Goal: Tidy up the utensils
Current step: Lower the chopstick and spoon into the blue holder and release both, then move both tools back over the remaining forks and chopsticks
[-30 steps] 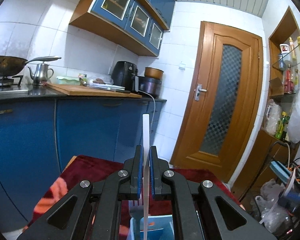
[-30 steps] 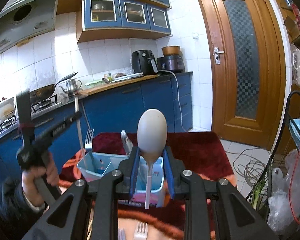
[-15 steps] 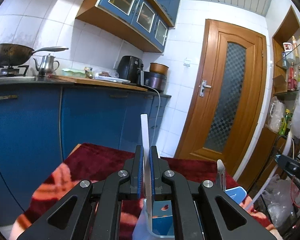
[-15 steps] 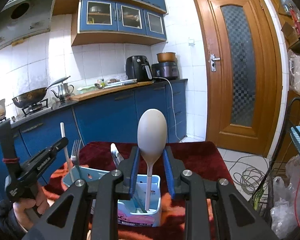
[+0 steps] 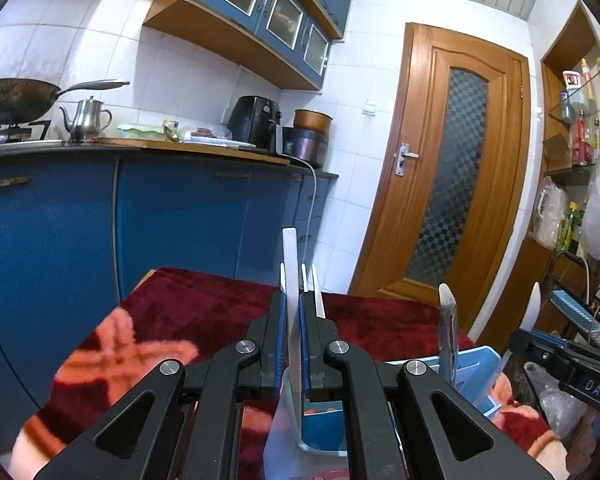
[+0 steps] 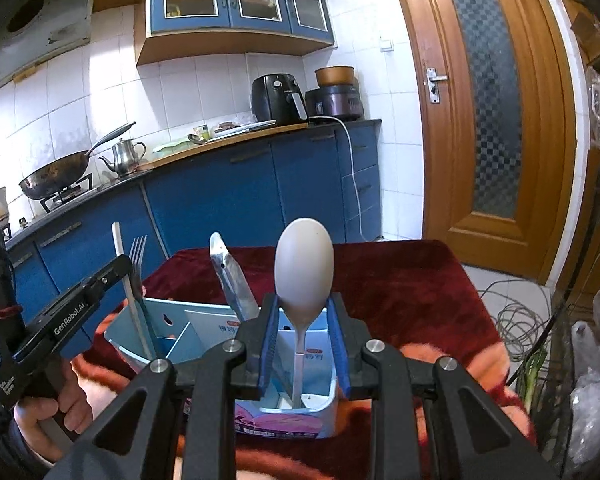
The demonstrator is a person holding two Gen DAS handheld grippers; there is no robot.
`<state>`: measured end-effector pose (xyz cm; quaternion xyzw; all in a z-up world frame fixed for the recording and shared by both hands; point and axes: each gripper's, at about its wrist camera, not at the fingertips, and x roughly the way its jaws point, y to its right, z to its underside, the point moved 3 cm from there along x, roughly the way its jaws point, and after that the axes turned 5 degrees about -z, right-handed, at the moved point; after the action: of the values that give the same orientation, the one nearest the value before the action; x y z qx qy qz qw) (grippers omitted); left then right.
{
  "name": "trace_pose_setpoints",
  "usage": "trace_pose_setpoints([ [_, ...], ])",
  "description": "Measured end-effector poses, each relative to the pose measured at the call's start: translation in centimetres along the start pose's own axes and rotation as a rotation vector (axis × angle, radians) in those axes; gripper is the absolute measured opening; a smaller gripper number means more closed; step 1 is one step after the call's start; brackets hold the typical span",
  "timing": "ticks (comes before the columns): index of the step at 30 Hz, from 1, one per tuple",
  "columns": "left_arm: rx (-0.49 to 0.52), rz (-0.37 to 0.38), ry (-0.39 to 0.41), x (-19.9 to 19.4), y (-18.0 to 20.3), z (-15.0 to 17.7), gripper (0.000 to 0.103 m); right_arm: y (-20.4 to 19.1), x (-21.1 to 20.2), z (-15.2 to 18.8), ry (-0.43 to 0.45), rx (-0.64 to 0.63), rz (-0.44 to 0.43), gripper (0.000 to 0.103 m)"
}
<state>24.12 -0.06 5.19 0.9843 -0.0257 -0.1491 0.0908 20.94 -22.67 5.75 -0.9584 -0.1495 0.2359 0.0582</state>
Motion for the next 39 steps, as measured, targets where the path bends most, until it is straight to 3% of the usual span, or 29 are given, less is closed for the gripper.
trace_pose_setpoints([
  [3,0.005,-0.001,-0.016,0.0,0.1,0.1,0.014,0.0,0.1,0.2,-0.002,-0.001,-0.004,0.036],
  [5,-0.002,0.002,-0.030,0.0,0.1,0.1,0.040,0.0,-0.2,0.3,0.005,0.001,-0.009,0.040],
  [7,-0.014,0.012,-0.032,-0.2,0.1,0.2,0.045,0.0,-0.4,0.2,0.010,0.006,-0.013,0.041],
  [16,0.017,0.023,-0.074,-1.6,0.8,-0.1,0.045,0.2,-2.5,0.3,0.018,0.056,-0.048,0.050],
  [23,0.062,-0.019,-0.149,-4.1,0.7,0.5,0.045,-0.4,-4.3,1.3,-0.011,0.074,-0.052,0.057],
  [31,0.079,-0.038,-0.234,-7.0,0.0,1.7,0.045,-0.8,-5.7,4.3,-0.106,0.085,-0.027,0.061],
  [39,0.099,-0.029,-0.374,-8.6,-0.4,4.6,0.045,-0.8,-6.6,8.0,-0.199,0.117,-0.037,0.064],
])
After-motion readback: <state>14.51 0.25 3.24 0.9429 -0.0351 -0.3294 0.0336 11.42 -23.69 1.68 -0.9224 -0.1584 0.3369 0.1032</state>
